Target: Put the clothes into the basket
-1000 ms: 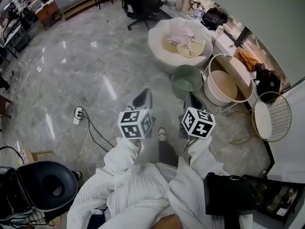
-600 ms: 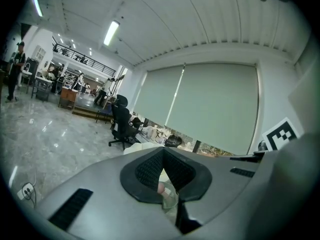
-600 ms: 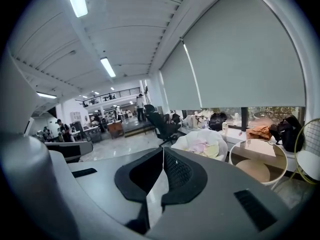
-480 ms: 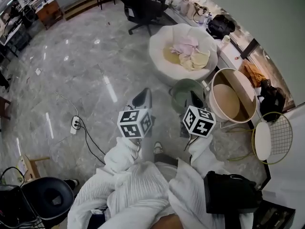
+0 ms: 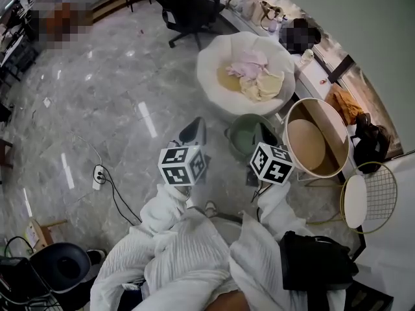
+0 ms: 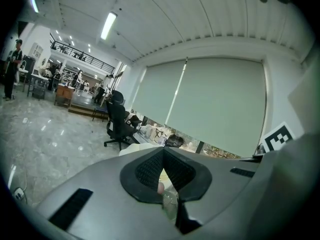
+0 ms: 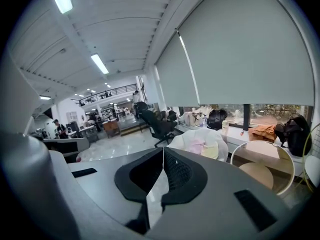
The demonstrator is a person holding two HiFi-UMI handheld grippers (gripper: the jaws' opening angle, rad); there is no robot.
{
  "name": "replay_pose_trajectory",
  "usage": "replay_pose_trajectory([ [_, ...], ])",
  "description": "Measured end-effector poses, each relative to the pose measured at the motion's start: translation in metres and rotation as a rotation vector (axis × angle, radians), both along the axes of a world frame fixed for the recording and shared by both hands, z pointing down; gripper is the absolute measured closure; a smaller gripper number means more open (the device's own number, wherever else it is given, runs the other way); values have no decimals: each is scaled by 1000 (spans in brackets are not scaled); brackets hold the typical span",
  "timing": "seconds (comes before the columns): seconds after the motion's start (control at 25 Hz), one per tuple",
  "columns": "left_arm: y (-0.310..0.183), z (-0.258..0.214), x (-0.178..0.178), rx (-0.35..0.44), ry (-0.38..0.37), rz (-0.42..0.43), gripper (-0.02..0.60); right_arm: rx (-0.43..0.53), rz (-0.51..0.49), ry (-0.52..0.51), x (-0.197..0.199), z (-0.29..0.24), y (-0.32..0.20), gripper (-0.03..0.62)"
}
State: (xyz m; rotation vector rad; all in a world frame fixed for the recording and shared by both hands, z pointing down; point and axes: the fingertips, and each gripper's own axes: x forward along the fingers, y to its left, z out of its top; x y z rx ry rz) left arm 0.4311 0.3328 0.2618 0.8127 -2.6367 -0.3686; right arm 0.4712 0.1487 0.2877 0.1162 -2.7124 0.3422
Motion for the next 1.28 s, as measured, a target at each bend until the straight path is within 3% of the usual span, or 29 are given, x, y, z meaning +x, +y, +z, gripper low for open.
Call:
replay_pose_trajectory([
  [0.44,-20,16,-71,-6,25,55,575,-17,58,51,-57,25,-22,569],
  [0.96,-17,9,-249,-9,-10,203,575,-12,218,13,-209,9,-9,569],
  [1.28,-6,6,-327,-19,-31,269,575,-24,273,13,-283,13,9,569],
])
